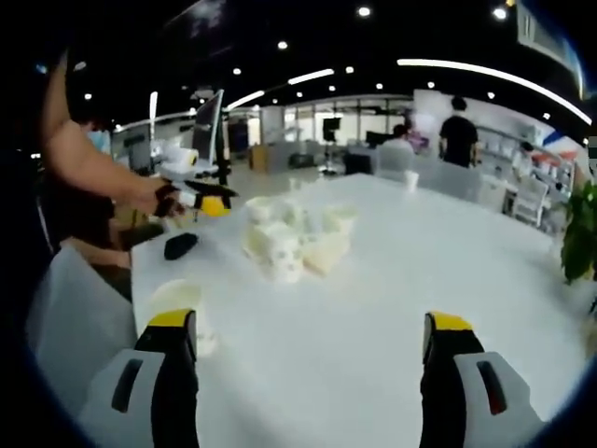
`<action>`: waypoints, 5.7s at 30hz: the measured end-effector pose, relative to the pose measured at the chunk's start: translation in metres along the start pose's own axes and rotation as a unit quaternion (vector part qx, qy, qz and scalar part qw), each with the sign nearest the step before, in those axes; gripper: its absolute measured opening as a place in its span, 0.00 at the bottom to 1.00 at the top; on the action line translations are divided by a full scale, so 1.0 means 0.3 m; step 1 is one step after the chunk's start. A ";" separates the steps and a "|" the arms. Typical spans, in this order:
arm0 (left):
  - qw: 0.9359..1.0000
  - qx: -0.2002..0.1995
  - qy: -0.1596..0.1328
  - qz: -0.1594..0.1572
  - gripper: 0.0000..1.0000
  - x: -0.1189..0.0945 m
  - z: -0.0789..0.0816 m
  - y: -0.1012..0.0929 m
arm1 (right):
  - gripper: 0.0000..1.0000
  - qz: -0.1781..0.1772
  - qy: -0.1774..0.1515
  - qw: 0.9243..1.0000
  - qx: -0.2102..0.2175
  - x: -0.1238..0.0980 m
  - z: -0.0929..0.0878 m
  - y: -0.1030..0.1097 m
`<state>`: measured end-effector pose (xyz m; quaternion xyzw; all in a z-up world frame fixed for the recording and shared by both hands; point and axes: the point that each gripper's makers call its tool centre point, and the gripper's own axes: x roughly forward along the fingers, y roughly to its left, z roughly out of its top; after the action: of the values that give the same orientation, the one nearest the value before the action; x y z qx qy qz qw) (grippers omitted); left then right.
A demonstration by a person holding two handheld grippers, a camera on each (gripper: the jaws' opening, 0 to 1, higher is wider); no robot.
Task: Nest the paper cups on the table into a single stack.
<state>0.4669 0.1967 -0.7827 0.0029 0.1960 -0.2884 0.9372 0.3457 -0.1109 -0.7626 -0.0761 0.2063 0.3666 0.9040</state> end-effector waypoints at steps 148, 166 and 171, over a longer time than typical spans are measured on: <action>0.988 0.038 -0.125 -0.083 0.41 0.081 0.423 -0.078 | 1.00 -0.016 0.000 0.999 0.033 -0.050 -0.035 -0.027; 0.980 0.054 -0.149 -0.121 0.41 0.049 0.526 -0.209 | 0.99 -0.014 -0.008 1.000 0.026 -0.065 -0.015 -0.020; 0.978 0.057 -0.150 -0.131 0.41 0.040 0.541 -0.250 | 0.99 -0.011 -0.008 1.000 0.021 -0.067 -0.012 -0.018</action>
<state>0.4947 0.1085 -0.6292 -0.0128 0.0346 -0.4161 0.9086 0.3352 -0.1287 -0.7573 -0.0565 0.2055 0.3526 0.9112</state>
